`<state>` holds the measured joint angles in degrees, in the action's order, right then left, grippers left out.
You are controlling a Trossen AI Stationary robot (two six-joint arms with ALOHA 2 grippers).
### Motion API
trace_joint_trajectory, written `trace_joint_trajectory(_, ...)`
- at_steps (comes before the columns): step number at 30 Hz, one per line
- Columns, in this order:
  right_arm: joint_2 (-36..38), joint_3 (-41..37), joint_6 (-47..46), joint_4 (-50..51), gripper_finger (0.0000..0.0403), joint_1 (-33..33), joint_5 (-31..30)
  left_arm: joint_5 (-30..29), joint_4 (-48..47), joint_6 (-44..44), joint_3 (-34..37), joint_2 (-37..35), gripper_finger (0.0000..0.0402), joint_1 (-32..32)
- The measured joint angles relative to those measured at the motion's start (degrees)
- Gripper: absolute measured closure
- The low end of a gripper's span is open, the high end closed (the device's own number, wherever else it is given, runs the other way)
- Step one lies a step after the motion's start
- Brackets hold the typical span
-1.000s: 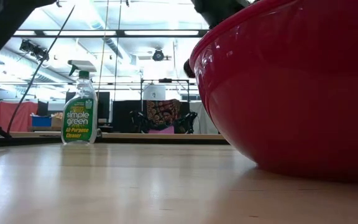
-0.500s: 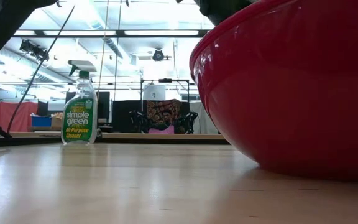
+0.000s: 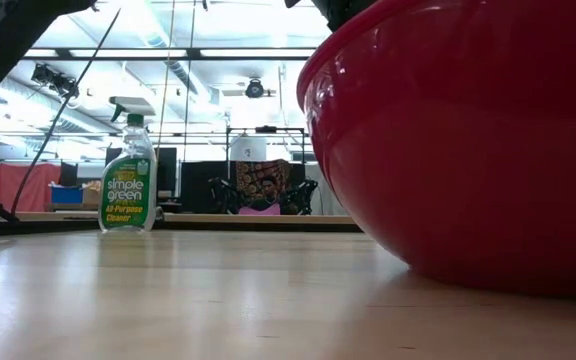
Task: Nest bowls inside each other by size order
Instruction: Stack the pink bowl into the blue bowl
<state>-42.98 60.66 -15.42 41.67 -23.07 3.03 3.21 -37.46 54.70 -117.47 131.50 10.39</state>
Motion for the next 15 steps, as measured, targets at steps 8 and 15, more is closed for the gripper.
trace_joint_trajectory(8, 0.0, 0.0, 0.1, 0.0, 0.0229, 0.0, 0.0, 5.5, -0.3, -1.5, 0.0, 0.0, 0.0292, 0.0)
trace_joint_trajectory(15, 0.0, 0.0, 0.4, 0.0, 0.0229, 0.0, 0.0, 7.0, -1.7, -1.8, 0.1, 0.0, 0.0234, -0.4)
